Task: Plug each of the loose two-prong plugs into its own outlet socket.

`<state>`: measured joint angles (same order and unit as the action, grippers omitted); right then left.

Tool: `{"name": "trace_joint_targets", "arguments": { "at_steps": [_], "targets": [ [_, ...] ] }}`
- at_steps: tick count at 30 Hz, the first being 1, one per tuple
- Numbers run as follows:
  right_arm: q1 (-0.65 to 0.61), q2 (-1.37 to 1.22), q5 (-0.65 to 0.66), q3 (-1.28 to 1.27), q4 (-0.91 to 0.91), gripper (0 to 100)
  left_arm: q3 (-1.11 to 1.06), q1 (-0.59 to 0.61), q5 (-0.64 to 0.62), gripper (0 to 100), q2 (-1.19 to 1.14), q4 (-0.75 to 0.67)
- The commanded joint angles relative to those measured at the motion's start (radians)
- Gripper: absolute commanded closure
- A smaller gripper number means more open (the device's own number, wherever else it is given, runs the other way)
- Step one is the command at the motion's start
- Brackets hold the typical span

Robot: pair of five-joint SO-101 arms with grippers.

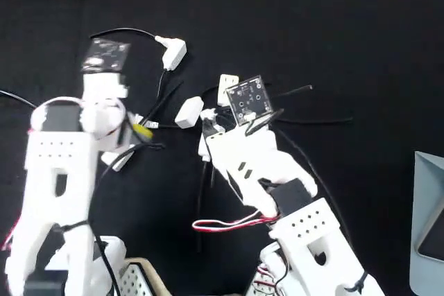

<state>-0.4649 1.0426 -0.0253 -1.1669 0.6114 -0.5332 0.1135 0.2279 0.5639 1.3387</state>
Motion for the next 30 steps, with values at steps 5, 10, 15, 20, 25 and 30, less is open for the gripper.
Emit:
{"name": "trace_joint_targets", "arguments": {
  "at_steps": [5,10,15,20,25,30],
  "targets": [
    [-0.014,0.013,0.009,0.028,0.002,98.5,-0.159,0.124,0.204,68,-0.121,-0.215],
    [-0.014,0.012,0.009,0.027,0.003,98.5,-0.074,0.143,0.230,69,-0.384,-0.282],
    [-0.014,0.012,0.009,0.027,0.003,98.5,0.058,0.148,0.230,74,-0.569,-0.276],
    [-0.012,0.012,0.009,0.027,0.002,98.5,0.074,0.116,0.226,78,-0.635,-0.275],
    [-0.012,0.012,0.009,0.027,0.002,98.5,0.045,0.067,0.222,81,-0.551,-0.226],
    [-0.011,0.012,0.009,0.027,0.002,98.5,-0.062,-0.039,0.222,87,-0.333,-0.192]
  ]
}}
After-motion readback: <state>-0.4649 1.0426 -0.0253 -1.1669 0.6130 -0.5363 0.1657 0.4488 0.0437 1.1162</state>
